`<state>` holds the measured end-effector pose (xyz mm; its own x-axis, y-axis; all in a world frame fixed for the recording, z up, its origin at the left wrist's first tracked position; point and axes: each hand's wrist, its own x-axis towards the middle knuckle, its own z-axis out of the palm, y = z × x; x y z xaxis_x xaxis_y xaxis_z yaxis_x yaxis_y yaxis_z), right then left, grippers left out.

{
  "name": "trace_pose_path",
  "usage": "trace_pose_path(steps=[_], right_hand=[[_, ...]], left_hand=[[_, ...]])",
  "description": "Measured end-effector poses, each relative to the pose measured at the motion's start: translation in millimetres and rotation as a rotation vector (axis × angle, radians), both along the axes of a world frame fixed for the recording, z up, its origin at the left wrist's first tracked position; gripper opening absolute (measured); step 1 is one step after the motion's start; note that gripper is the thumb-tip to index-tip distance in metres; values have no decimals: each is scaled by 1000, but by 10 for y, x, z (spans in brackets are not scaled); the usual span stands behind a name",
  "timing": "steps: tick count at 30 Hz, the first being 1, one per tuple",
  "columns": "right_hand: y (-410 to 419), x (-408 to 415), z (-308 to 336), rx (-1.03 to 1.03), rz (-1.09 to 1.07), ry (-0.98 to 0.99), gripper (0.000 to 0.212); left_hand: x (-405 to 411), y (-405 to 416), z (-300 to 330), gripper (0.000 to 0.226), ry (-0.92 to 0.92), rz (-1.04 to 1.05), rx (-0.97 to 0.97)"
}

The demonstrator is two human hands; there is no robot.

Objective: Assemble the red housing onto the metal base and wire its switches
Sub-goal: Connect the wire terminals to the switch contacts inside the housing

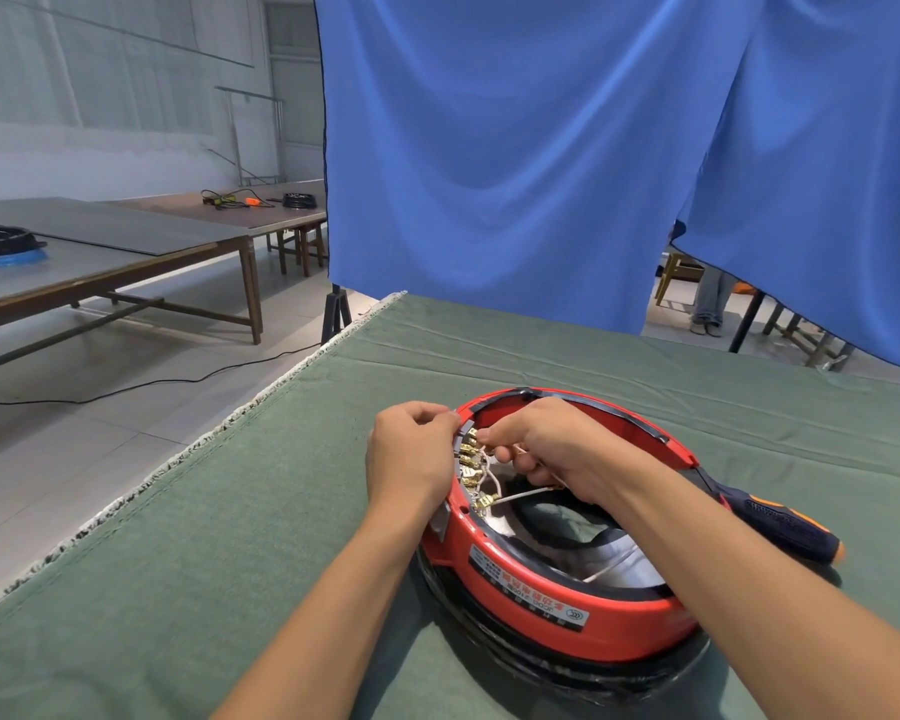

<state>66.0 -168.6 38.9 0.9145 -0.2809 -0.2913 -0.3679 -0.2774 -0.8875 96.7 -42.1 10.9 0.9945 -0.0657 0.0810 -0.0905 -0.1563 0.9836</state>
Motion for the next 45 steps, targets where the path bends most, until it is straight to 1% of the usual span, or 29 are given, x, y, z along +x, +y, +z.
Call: trace_pose_path(steps=[3,7,12,14,17,18,21,25,29,32,35,40,43,45], right_hand=[[2,-1,-13,-29,11,-35,21],[-11,-26,2,-75,58,-70,23],[29,-100,17,-233,6,-128,24],[33,-132,16,-346,-33,-171,19],[10,-177,71,-694,-94,-317,14],[6,-199,102,-758,-92,-370,12],[-13,-255,124,-749,-2,-456,13],[-25,-297,35,-738,66,-439,13],[-22,-291,11,-719,133,-408,9],[-9,-270,9,-697,164,-407,11],[-15,-246,3,-678,197,-396,8],[-109,-238,-7,-582,232,-420,6],[-126,-237,-22,-585,235,-433,10],[-129,-231,-26,-598,235,-441,7]], left_hand=[[-5,-12,-2,24,6,13,-5],[1,-4,2,22,16,4,-4],[27,-19,13,14,30,-46,-16],[42,-39,3,14,29,-65,-21],[59,-56,-22,15,21,-88,-16],[61,-58,-27,14,16,-91,-8],[65,-57,-26,8,4,-94,9],[76,-42,-12,6,9,-112,44],[29,-34,7,4,-1,-157,88],[12,-30,10,5,-13,-159,82],[11,-21,15,3,-11,-167,70],[13,-4,18,2,4,-187,51],[14,-4,22,1,3,-191,57],[10,-4,25,1,0,-190,59]])
